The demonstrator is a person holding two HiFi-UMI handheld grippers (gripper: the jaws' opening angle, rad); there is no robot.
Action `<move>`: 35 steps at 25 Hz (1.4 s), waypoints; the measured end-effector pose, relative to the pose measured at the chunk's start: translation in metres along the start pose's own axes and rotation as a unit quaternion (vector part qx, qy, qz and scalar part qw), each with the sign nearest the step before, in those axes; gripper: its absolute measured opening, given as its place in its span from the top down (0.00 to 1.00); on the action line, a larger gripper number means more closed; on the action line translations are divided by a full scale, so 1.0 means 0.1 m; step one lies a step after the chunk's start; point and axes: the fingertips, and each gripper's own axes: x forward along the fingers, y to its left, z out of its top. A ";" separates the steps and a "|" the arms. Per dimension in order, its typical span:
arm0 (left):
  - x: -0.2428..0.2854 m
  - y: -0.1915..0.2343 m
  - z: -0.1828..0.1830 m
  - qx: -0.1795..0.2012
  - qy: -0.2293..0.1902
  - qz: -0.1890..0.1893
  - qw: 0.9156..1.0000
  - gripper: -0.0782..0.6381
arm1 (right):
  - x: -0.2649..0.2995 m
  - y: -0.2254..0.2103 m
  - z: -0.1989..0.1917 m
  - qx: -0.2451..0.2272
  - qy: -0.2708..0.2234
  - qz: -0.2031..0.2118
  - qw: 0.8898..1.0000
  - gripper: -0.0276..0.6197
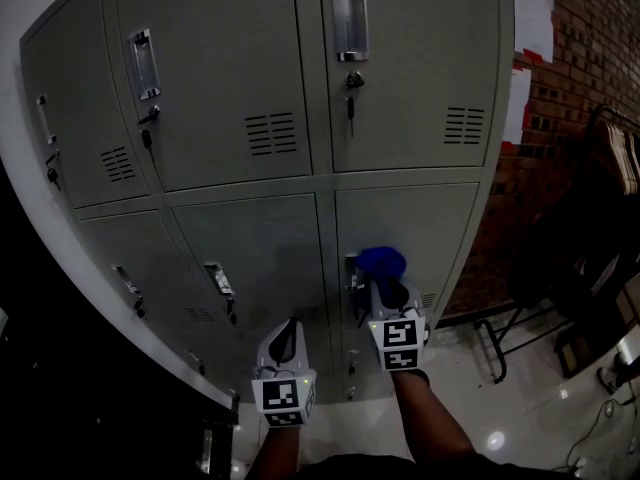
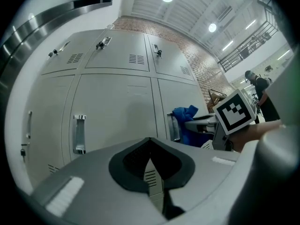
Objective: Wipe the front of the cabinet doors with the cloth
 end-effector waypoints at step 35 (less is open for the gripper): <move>0.09 -0.33 -0.06 0.016 0.009 0.003 1.000 0.87 | -0.21 0.06 -0.48 0.016 0.030 0.028 0.999 0.85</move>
